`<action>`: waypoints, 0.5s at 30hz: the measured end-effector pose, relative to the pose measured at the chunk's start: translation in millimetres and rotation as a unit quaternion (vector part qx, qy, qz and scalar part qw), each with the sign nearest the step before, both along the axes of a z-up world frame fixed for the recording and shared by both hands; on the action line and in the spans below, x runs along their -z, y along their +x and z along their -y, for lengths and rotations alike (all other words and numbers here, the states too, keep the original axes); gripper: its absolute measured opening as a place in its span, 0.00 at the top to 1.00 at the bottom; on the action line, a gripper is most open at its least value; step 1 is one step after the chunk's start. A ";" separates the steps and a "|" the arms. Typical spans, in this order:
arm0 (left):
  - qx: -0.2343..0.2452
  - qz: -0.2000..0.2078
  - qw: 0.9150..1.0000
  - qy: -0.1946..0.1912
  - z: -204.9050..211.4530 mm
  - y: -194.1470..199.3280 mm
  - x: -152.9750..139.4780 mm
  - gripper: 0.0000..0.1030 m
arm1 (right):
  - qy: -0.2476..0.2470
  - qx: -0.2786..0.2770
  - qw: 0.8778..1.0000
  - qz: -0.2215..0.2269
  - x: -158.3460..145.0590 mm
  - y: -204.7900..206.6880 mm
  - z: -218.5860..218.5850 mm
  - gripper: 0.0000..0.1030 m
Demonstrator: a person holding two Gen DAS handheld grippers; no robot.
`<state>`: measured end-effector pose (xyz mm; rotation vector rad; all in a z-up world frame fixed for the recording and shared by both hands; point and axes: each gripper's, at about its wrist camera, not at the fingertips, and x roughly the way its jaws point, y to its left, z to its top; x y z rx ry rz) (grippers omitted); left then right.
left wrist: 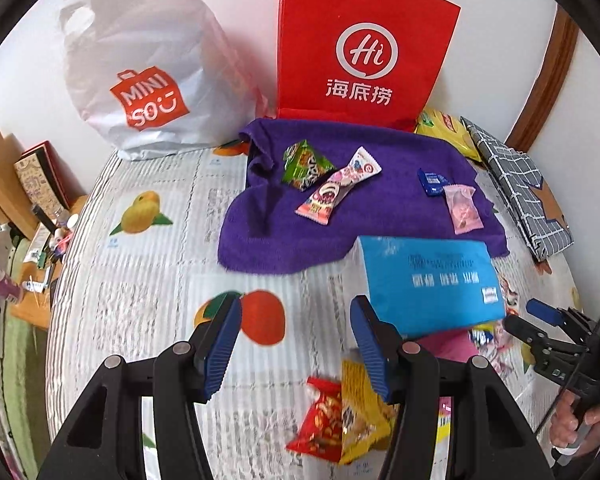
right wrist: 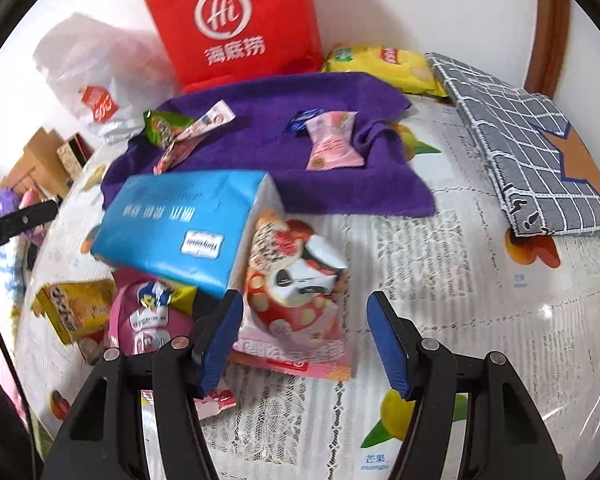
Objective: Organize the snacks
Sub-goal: 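Withdraw both tools from the towel toward the remaining snacks, then grasp the pink panda biscuit bag with the right tool while the left tool grasps the yellow snack bag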
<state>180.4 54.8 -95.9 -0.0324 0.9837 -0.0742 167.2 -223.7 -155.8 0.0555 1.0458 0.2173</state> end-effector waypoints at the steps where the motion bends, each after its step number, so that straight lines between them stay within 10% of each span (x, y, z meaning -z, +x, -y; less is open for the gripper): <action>1: 0.000 0.000 1.000 0.000 -0.5 -3.3 0.0 0.47 | -0.010 -0.001 1.000 0.001 2.4 0.8 -2.8 0.37; 15: -0.003 -0.005 1.000 0.009 -1.3 -30.3 6.6 0.46 | -0.057 -0.003 0.998 0.009 30.9 14.6 -10.3 0.31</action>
